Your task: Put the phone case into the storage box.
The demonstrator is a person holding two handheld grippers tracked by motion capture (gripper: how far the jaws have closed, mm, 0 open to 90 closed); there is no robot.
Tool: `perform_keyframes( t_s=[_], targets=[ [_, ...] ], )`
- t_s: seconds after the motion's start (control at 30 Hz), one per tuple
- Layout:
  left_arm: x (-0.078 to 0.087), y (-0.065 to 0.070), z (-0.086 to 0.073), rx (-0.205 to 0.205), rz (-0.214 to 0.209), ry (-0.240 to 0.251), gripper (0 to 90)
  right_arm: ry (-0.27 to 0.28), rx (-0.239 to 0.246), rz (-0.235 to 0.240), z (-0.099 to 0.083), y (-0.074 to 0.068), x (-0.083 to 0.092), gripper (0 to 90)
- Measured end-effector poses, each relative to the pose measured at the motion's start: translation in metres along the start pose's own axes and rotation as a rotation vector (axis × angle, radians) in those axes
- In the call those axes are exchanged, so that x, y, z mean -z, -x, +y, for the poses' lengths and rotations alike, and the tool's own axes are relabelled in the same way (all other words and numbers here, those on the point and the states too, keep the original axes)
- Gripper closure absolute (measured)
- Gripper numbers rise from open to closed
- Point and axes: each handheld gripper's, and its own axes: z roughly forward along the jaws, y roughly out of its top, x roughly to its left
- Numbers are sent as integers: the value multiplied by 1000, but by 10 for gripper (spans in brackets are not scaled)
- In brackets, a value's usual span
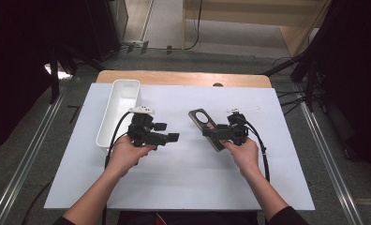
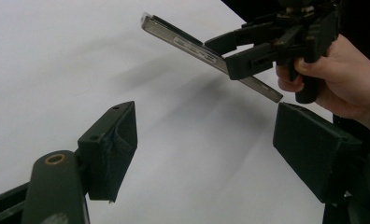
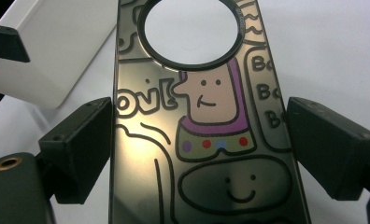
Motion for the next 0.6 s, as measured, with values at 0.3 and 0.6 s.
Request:
perform_keyframes(
  t_s=[0.3, 0.6],
  targets=[
    [-11, -5, 8, 78, 9, -29, 220, 13, 19, -5, -1, -2, 2, 99],
    [-20, -11, 13, 130, 14, -44, 220, 24, 13, -6, -2, -4, 0, 99]
  ],
)
